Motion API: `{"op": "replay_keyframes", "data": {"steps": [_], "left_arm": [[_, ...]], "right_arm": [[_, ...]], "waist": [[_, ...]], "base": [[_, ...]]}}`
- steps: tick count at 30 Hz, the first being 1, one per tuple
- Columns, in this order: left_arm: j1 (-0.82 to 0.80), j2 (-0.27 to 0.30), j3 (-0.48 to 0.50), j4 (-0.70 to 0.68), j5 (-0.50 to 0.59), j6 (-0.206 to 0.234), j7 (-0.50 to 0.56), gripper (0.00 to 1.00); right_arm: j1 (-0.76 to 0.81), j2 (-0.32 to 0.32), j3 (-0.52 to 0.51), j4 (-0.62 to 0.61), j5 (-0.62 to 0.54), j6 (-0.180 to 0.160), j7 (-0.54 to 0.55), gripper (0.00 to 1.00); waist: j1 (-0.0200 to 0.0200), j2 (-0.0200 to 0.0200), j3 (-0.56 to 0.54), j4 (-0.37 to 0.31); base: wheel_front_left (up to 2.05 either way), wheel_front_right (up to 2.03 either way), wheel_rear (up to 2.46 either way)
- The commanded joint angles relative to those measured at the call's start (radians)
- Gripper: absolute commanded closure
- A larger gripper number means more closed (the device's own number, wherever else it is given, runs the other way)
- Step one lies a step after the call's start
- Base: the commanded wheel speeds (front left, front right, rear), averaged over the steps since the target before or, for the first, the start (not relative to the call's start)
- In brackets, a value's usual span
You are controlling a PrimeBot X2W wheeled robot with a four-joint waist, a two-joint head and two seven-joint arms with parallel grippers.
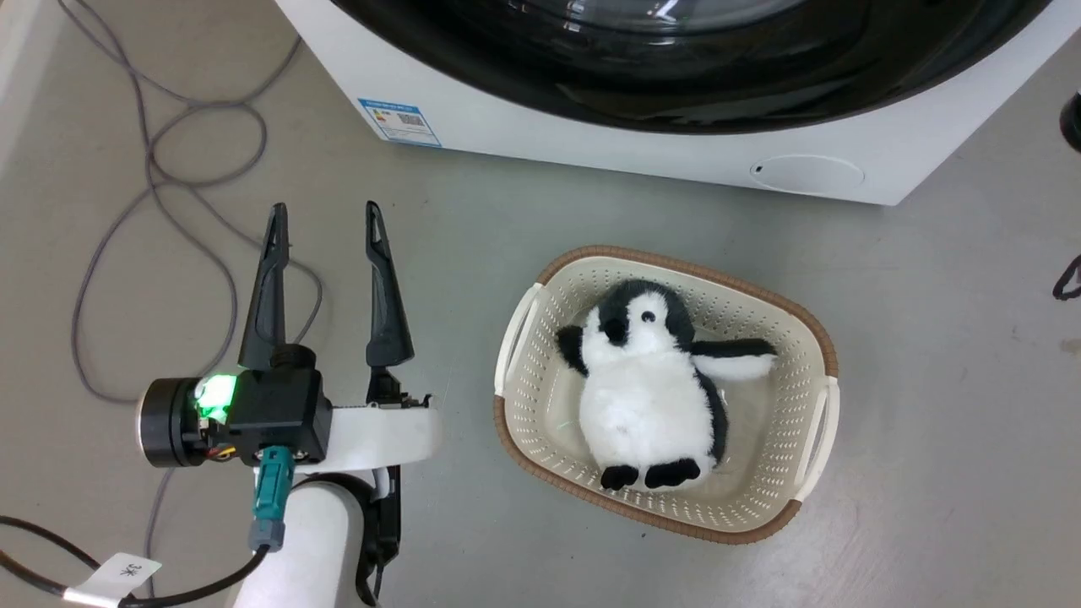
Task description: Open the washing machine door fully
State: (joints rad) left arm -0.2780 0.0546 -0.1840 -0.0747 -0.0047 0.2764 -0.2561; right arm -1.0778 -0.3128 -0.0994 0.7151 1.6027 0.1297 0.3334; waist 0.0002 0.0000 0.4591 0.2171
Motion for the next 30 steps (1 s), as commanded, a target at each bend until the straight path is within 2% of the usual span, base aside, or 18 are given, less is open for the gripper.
{"op": "replay_keyframes", "data": {"steps": [1, 19, 20, 30], "left_arm": [[-0.017, 0.001, -0.002, -0.004, -0.008, 0.005, -0.006, 0.00], [0.008, 0.001, 0.007, 0.022, -0.007, -0.006, -0.006, 0.00], [0.031, 0.007, 0.013, 0.030, -0.005, -0.010, -0.006, 0.00], [0.075, 0.021, 0.025, 0.045, -0.005, -0.020, -0.006, 0.00]], "right_arm": [[-0.020, -0.007, 0.012, 0.010, 0.001, 0.001, 0.007, 1.00], [0.104, 0.002, 0.123, -0.054, -0.047, 0.001, 0.158, 1.00], [0.180, 0.018, 0.140, -0.098, -0.037, 0.001, 0.192, 1.00], [0.371, 0.055, 0.195, -0.236, -0.027, 0.001, 0.264, 1.00]], "waist": [[-0.0002, 0.0000, 0.000, 0.000], [-0.0002, 0.0000, -0.076, -0.027], [-0.0002, 0.0000, -0.119, -0.044], [-0.0002, 0.0000, -0.195, -0.070]], "base": [[0.00, 0.00, 0.00], [0.00, 0.00, 0.00], [0.00, 0.00, 0.00], [0.00, 0.00, 0.00]]}}
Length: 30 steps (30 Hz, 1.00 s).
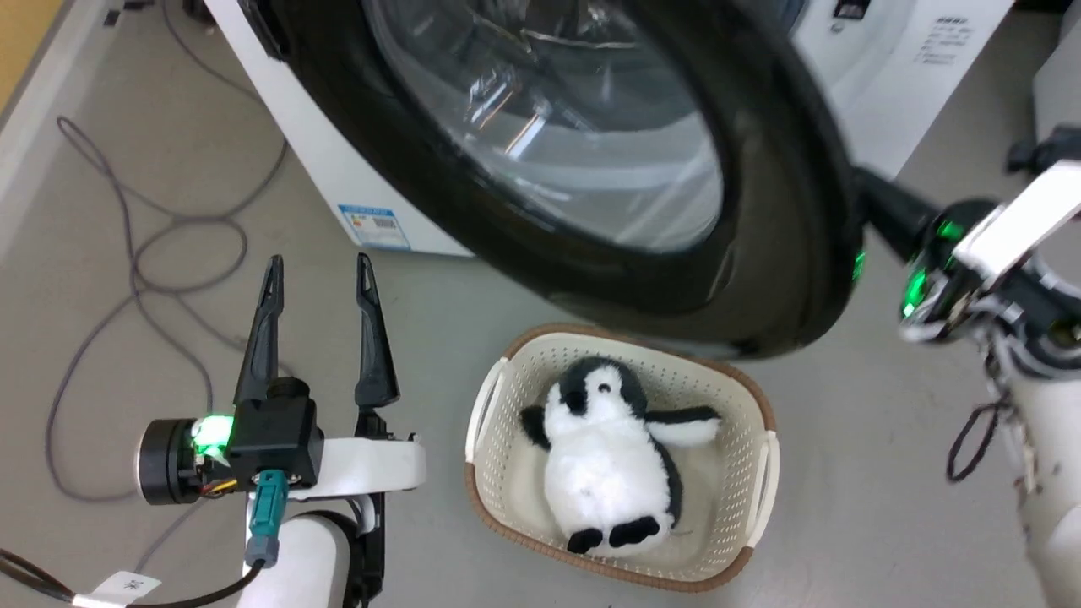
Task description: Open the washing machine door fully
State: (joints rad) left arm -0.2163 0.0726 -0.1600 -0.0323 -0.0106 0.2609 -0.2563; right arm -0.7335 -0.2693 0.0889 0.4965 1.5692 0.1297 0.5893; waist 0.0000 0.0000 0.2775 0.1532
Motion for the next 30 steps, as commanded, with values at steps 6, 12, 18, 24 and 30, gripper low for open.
{"op": "replay_keyframes", "data": {"steps": [6, 12, 18, 24, 30], "left_arm": [[0.038, 0.007, 0.000, 0.013, 0.002, -0.011, -0.006, 0.00], [0.073, 0.013, 0.001, 0.027, 0.000, -0.018, -0.006, 0.00], [0.098, 0.015, 0.002, 0.038, -0.002, -0.027, -0.006, 0.00], [0.111, 0.014, 0.003, 0.043, -0.002, -0.032, -0.006, 0.00], [0.120, 0.014, 0.004, 0.046, -0.001, -0.035, -0.006, 0.00]], "right_arm": [[0.151, 0.035, 0.032, -0.126, 0.016, 0.001, 0.037, 1.00], [0.273, 0.064, 0.076, -0.222, 0.004, 0.001, 0.050, 1.00], [0.378, 0.103, 0.133, -0.298, -0.015, 0.001, 0.046, 1.00], [0.458, 0.146, 0.202, -0.344, -0.022, 0.001, 0.050, 1.00], [0.525, 0.175, 0.261, -0.384, -0.026, 0.001, 0.033, 1.00]], "waist": [[0.0000, 0.0000, -0.057, -0.010], [0.0000, 0.0000, -0.106, -0.015], [0.0000, 0.0000, -0.140, -0.017], [0.0000, 0.0000, -0.162, -0.015], [0.0000, 0.0000, -0.179, -0.011]], "base": [[0.00, 0.00, 0.00], [0.00, 0.00, 0.00], [0.00, 0.00, 0.00], [0.00, 0.00, 0.00], [0.00, 0.00, 0.00]]}}
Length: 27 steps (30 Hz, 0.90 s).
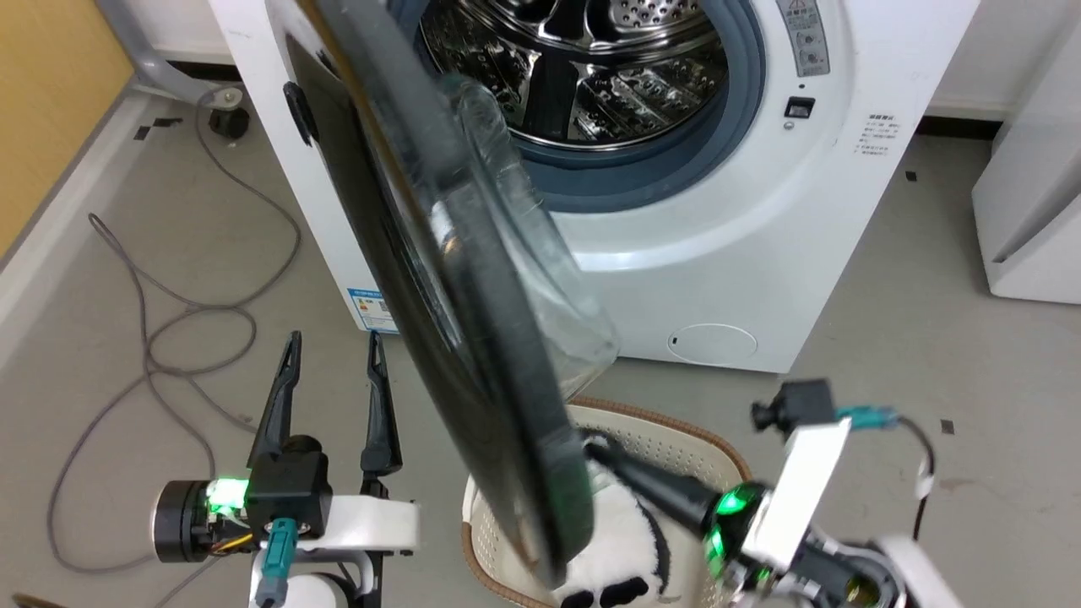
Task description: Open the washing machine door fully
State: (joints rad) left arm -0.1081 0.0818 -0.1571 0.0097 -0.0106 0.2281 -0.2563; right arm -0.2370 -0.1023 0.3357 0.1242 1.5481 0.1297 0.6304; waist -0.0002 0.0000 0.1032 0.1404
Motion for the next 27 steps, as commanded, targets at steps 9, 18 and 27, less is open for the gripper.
{"op": "replay_keyframes", "data": {"steps": [9, 18, 27], "left_arm": [[0.034, 0.007, 0.010, 0.010, -0.002, -0.007, -0.006, 0.00], [0.055, 0.014, 0.022, 0.013, -0.004, -0.013, -0.006, 0.00], [0.076, 0.019, 0.035, 0.009, -0.003, -0.015, -0.006, 0.00]], "right_arm": [[0.097, 0.032, 0.080, -0.040, 0.000, 0.001, -0.051, 1.00], [0.118, 0.031, 0.021, -0.073, 0.001, 0.001, -0.152, 1.00], [0.117, -0.011, -0.147, -0.149, -0.132, 0.001, -0.512, 1.00]], "waist": [[0.0002, 0.0000, -0.030, 0.000], [0.0002, 0.0000, -0.059, -0.017], [0.0002, 0.0000, -0.085, -0.044]], "base": [[0.00, 0.00, 0.00], [0.00, 0.00, 0.00], [0.00, 0.00, 0.00]]}}
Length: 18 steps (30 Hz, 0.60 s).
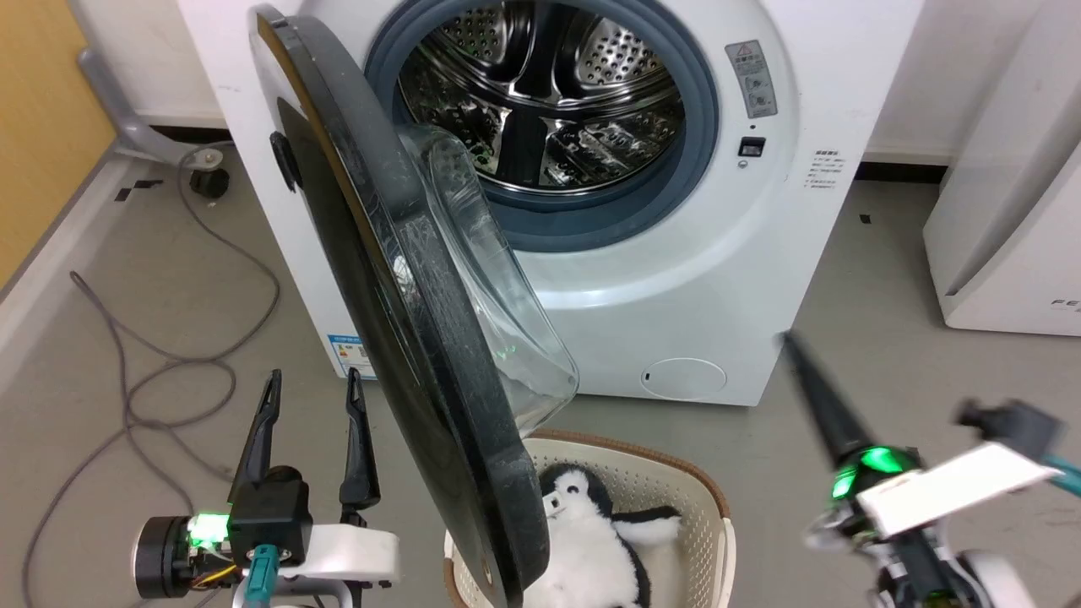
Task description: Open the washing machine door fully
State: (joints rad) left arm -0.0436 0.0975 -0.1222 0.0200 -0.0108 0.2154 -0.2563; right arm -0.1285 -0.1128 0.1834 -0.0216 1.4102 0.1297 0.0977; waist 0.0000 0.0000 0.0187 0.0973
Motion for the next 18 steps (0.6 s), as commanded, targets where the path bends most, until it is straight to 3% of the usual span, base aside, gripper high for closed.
{"op": "replay_keyframes", "data": {"steps": [1, 4, 8, 11, 14, 18], "left_arm": [[0.013, 0.004, 0.002, -0.003, -0.002, -0.003, -0.006, 0.00], [0.017, 0.003, 0.005, -0.004, -0.003, -0.003, -0.006, 0.00], [0.023, 0.003, 0.012, -0.007, -0.004, -0.002, -0.006, 0.00], [0.029, 0.002, 0.018, -0.008, -0.005, -0.001, -0.006, 0.00], [0.031, 0.002, 0.023, -0.011, -0.006, -0.002, -0.006, 0.00], [0.030, -0.001, 0.026, -0.012, -0.005, -0.004, -0.006, 0.00]], "right_arm": [[0.012, -0.009, -0.007, -0.009, -0.012, 0.001, -0.022, 1.00], [0.025, -0.057, -0.031, -0.007, -0.109, 0.001, -0.166, 1.00], [0.044, -0.147, -0.033, 0.059, -0.404, 0.001, -0.344, 1.00], [0.045, -0.110, -0.132, 0.064, -0.617, 0.001, -0.358, 1.00], [0.065, -0.057, -0.220, -0.021, -0.935, 0.001, -0.359, 1.00], [0.107, 0.014, -0.276, -0.101, -1.187, 0.001, -0.359, 1.00]], "waist": [[0.0000, 0.0000, -0.002, -0.003], [0.0000, 0.0000, -0.007, -0.009], [0.0000, 0.0000, -0.012, -0.018], [0.0000, 0.0000, -0.013, -0.027], [0.0000, 0.0000, -0.010, -0.032], [0.0000, 0.0000, -0.007, -0.035]], "base": [[0.00, 0.00, 0.00], [0.00, 0.00, 0.00], [0.00, 0.00, 0.00], [0.00, 0.00, 0.00], [0.00, 0.00, 0.00], [0.00, 0.00, 0.00]]}}
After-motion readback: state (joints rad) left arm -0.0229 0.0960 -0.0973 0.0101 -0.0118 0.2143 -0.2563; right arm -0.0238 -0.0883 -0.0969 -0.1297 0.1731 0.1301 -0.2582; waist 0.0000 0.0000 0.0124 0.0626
